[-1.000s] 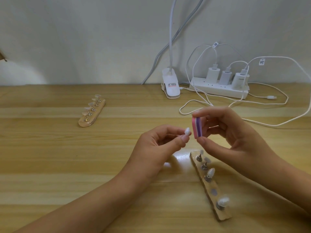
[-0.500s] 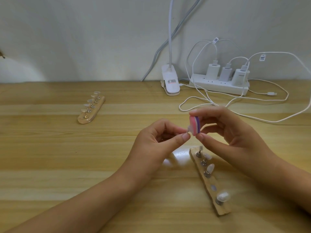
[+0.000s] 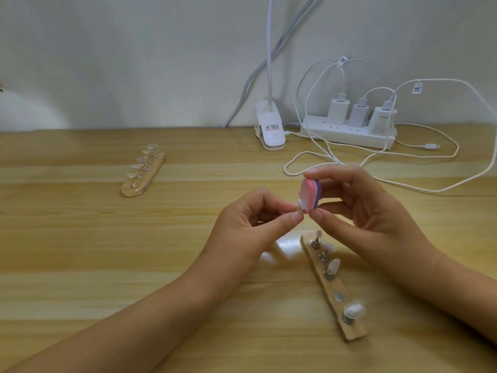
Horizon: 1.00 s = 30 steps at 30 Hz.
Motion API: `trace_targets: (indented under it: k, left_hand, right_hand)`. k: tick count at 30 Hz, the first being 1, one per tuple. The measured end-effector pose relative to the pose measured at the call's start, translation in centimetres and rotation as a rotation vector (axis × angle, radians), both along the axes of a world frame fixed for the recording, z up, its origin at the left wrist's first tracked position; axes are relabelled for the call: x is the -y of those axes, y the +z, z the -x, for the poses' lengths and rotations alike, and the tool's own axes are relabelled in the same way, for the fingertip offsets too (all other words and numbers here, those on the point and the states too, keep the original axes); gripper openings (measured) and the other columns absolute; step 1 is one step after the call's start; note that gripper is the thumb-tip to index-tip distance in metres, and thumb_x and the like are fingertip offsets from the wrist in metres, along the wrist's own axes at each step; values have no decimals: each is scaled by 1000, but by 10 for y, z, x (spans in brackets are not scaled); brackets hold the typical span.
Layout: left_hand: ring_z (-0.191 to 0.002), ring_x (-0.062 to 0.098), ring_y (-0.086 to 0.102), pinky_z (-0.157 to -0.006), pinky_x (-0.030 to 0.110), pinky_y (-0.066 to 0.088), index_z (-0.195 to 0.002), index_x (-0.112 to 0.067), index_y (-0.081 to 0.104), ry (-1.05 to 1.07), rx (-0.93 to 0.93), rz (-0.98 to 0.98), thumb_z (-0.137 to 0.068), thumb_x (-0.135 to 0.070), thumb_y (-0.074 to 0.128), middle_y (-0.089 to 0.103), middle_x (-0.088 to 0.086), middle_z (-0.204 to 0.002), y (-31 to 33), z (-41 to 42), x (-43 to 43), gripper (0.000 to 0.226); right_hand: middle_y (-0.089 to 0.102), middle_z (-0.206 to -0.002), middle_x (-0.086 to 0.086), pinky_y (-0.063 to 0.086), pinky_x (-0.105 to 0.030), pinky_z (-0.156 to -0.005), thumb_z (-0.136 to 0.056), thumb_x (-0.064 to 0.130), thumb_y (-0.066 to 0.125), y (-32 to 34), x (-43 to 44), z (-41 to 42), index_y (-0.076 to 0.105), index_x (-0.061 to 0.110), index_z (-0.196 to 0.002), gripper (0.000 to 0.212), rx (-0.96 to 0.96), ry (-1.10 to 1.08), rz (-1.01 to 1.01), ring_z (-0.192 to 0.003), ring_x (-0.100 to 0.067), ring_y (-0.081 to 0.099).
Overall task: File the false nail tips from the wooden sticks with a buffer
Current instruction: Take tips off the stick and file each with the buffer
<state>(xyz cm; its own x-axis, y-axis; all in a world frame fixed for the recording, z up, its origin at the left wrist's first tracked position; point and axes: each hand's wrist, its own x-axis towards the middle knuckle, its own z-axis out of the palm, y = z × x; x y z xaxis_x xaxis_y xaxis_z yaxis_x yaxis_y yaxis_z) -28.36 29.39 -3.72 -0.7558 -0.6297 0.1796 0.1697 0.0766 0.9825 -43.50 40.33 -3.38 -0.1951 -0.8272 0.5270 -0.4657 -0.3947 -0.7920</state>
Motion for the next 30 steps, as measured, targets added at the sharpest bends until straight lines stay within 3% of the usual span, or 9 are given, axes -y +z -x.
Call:
trace_targets:
  k: [8,12,15,17,18,21,24,27,30]
  left_hand:
    - [-73,4,62,-67,13,49,-72,-24,71,-4,10,-10,-69,-27,75,69,-8,-74,1,0,0,6]
    - [-74,7,62,-68,18,50,-76,-21,71,-1,21,-34,-70,-29,75,67,-6,-74,1,-2,1,11]
    - [-77,9,64,-71,21,52,-77,-22,70,6,40,-54,-69,-30,75,69,0,-79,2,-2,1,12]
    - [-78,10,65,-70,23,52,-78,-22,70,9,52,-58,-69,-31,75,69,2,-80,1,-1,2,13]
    - [-78,10,65,-71,23,52,-78,-23,70,8,54,-56,-69,-31,75,70,2,-81,1,-2,2,13]
    - [-77,8,64,-72,20,51,-76,-26,70,-7,54,-38,-70,-32,75,68,-2,-79,2,-2,1,10]
    - [-74,7,60,-66,18,48,-75,-27,70,-14,58,-32,-72,-31,75,67,-4,-77,1,-2,0,7]
    - [-74,8,60,-66,21,48,-77,-24,71,-25,75,-9,-75,-28,79,67,-3,-76,0,-3,1,9]
    - [-70,9,60,-63,20,49,-75,-25,71,-34,73,-9,-73,-29,79,68,-3,-75,1,-3,0,9]
  right_hand:
    - [63,-109,0,53,-29,-91,-85,5,65,3,-1,-1,55,21,-121,41,-15,1,-4,-105,-22,64]
    - [62,-99,6,51,-24,-87,-85,22,69,4,0,9,58,27,-124,40,-113,-81,-26,-93,-19,63]
    - [56,-94,13,42,-15,-83,-88,21,71,2,1,31,59,35,-120,37,-391,-250,-201,-89,-10,54]
    - [51,-99,10,32,-15,-86,-89,24,68,-2,3,40,57,36,-123,39,-665,-332,-384,-98,-9,47]
    - [50,-103,9,30,-17,-89,-89,29,67,-3,2,41,57,36,-126,38,-690,-356,-436,-103,-11,44]
    - [59,-102,10,42,-20,-90,-88,40,67,6,-1,30,66,34,-118,30,-374,-300,-233,-100,-10,53]
    - [67,-93,2,53,-23,-80,-83,38,69,17,-3,15,69,26,-110,29,-17,-62,-85,-86,-11,64]
    - [68,-90,-1,55,-31,-79,-85,26,72,12,-3,5,66,19,-106,23,-116,-28,-51,-84,-16,66]
    - [66,-90,5,54,-29,-75,-86,18,69,6,-3,4,67,13,-100,15,-202,-56,-26,-84,-16,66]
